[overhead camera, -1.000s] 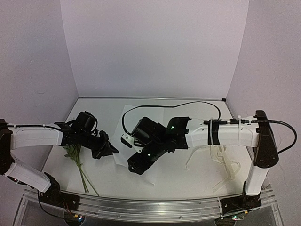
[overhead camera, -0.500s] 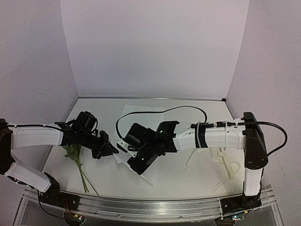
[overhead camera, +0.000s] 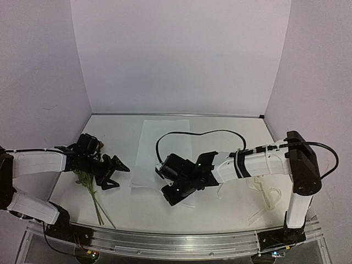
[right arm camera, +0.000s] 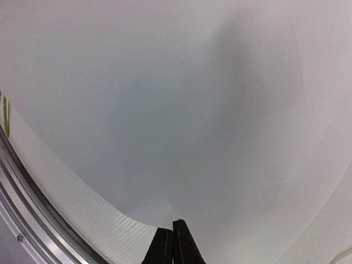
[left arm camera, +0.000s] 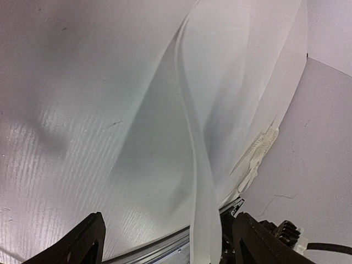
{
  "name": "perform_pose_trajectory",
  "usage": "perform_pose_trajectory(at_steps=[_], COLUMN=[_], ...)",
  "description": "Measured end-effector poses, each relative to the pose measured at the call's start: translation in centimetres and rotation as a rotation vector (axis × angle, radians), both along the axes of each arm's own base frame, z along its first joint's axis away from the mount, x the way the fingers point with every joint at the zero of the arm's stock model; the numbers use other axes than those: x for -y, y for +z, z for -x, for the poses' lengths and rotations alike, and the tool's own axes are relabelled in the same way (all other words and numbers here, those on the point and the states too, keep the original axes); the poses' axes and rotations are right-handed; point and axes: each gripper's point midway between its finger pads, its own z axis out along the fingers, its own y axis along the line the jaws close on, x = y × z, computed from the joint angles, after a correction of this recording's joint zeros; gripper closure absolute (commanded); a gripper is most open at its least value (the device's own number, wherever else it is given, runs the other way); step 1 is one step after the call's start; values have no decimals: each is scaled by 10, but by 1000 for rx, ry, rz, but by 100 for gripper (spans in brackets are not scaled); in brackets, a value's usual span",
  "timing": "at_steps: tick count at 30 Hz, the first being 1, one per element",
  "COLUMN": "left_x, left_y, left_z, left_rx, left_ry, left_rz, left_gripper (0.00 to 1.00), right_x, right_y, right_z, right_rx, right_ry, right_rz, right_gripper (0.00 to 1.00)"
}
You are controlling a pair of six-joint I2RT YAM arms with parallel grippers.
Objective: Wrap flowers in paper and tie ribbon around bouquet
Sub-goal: Pass from the left arm to the right, then pass from the right arm to the left
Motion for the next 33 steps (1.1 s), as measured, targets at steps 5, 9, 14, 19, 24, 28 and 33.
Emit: perform_pose_trajectory(at_steps=[5,9,14,19,24,28,33], left_x=[-6,-6,0,0,0,3,7], left_y=[-17,-24,-17,-3,21,27,31], left_z=[12,19,15,11,6,1,-8], left_rx=[-39,-61,-36,-7,37,30,29], left_ry=[3,3,-4,19,63,80,80], left_rz=[27,62,103,129,179,196,203], left_gripper=[39,41,43,45,43,44,46], right_x=[-4,-10,-13,-14,-14,-14,-14], right_y=[4,9,11,12,12,12,12], right_z=[-12,-15,-16,-16,-15,-15,-15], right_rx=[-1,-4,-10,-15,-18,-17,-18], right_ry=[-74,-92,-102,-101,-100,-99,-99], right_rz=[-64,-102,-122,-127,-128,-128,-127], right_gripper=[100,100,100,100,100,100,100])
